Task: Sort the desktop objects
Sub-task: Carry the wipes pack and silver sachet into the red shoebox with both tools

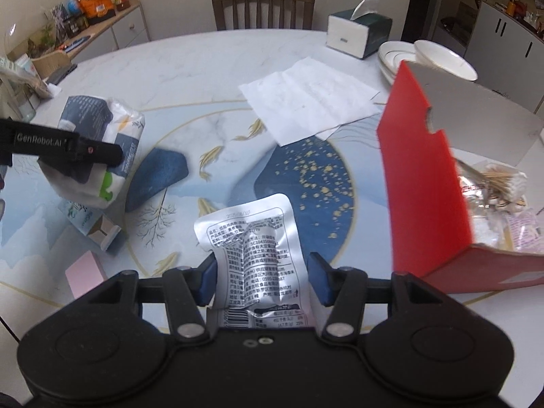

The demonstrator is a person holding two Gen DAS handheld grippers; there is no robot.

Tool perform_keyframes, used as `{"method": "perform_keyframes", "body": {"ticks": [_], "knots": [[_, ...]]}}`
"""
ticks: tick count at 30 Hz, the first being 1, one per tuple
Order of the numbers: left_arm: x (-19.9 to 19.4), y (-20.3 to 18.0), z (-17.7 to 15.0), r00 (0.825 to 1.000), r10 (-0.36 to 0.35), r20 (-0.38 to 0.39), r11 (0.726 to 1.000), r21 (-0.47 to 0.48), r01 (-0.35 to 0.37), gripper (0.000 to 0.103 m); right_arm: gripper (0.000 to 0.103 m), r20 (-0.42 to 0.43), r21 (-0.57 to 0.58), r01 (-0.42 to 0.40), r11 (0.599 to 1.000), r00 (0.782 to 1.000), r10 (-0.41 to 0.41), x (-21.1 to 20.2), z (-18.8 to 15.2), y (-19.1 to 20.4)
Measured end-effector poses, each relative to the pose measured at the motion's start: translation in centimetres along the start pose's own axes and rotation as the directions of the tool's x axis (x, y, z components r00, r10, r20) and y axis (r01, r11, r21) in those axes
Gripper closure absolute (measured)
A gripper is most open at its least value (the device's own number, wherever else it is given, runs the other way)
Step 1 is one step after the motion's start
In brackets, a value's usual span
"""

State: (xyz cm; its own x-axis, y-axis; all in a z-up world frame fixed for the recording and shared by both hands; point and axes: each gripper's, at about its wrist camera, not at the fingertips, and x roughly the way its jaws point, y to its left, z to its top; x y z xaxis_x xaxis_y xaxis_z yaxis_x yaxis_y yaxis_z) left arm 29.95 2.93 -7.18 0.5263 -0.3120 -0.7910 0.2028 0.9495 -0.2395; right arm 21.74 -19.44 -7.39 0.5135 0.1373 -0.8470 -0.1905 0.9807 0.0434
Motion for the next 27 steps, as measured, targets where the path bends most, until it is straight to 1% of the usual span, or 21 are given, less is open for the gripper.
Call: {"method": "perform_keyframes", "body": {"ticks": [9, 14, 20, 27], "knots": [[-1.6, -6.0, -0.4, 0.997, -0.071, 0.014, 0.996, 0.045, 0.070, 0.070, 0.050, 0.033, 0.029, -0.024, 0.999, 0.999, 0.023, -3.3, -0.1, -3.4], [-2.1, -9.0, -0.5, 0.994, -0.106, 0.020, 0.993, 0.056, 0.104, 0.070, 0.050, 0.083, 0.049, -0.040, 0.998, 0.996, 0.036, -5.6, 0.1, -6.0], [-1.9, -12.7, -0.2, 0.990, -0.138, 0.022, 0.988, 0.071, 0.136, 0.070, 0.050, 0.123, 0.063, -0.064, 0.996, 0.991, 0.056, -7.7, 0.8, -9.5], [-1.4, -17.0, 0.5, 0.985, -0.172, 0.028, 0.979, 0.116, 0.167, 0.070, 0.050, 0.156, 0.087, -0.043, 0.995, 0.987, 0.029, -8.7, 1.3, -14.1]]}}
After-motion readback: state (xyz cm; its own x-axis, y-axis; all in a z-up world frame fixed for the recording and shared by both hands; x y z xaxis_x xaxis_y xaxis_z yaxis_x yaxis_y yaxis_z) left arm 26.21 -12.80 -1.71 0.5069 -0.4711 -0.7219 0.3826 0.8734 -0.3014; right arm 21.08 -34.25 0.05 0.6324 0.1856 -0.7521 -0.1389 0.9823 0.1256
